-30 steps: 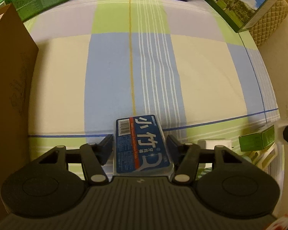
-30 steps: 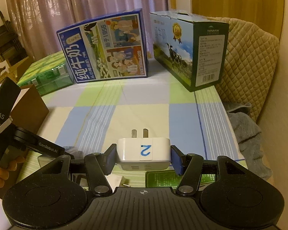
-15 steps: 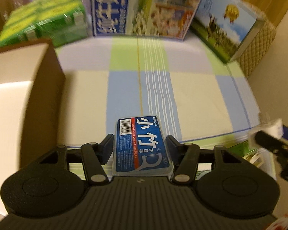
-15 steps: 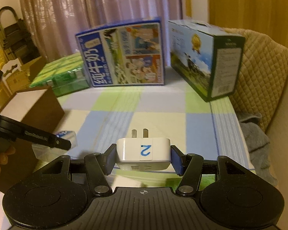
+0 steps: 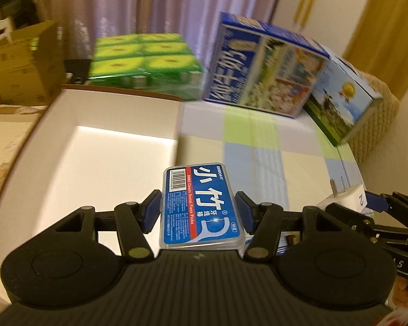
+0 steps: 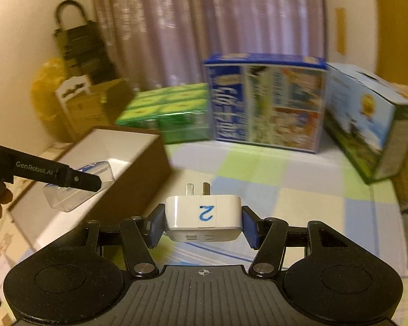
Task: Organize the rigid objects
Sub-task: 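Carry the floss pack and plug adapter over the brown box with both tools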
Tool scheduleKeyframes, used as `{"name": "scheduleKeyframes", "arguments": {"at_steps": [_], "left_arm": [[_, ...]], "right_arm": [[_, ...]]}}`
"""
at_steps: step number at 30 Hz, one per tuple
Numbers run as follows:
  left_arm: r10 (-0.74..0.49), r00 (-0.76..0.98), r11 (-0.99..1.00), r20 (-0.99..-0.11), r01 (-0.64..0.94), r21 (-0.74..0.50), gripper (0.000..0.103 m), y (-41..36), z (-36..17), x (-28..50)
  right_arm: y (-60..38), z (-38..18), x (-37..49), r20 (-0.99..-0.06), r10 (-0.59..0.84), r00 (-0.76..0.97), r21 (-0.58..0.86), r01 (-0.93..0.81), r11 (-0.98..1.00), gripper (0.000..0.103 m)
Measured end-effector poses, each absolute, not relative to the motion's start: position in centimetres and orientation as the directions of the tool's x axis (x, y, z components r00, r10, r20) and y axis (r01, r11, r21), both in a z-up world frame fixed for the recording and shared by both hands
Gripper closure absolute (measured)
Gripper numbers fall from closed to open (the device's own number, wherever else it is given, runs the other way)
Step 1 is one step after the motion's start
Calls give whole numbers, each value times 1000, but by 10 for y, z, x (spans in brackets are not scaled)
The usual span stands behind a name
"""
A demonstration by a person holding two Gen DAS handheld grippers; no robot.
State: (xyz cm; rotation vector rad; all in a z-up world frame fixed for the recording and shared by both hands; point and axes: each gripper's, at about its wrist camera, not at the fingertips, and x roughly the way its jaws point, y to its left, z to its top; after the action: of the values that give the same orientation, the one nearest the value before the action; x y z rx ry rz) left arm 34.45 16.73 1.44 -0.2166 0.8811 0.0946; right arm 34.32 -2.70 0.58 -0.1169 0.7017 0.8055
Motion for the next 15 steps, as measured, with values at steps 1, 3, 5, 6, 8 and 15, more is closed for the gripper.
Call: {"name": "scheduleKeyframes", "arguments": {"at_steps": [1,3,5,6,8,15], "left_arm": [[5,638,972,-770,-183,-145,48,174,17,338],[32,644,968,-765,-211,-137,48,190,20,327],[56,646,963,-761,-238,-131,48,205,22,315],[68,644,960,-762,-251,-126,48,212,23,310],[92,640,954,-763,-277,-116,48,225,22,300],[149,602,936,-784,-342,-85,48,264,10,280]], "right_arm": [[-17,7,338,-613,638,466,166,-714,680,48],[-2,9,329,-607,663,439,175,-740,650,48],[15,11,321,-602,688,405,185,-768,613,48],[25,12,315,-599,702,385,189,-784,592,48],[41,13,305,-595,722,353,195,-808,556,48],[101,1,275,-616,749,244,203,-870,450,48]]}}
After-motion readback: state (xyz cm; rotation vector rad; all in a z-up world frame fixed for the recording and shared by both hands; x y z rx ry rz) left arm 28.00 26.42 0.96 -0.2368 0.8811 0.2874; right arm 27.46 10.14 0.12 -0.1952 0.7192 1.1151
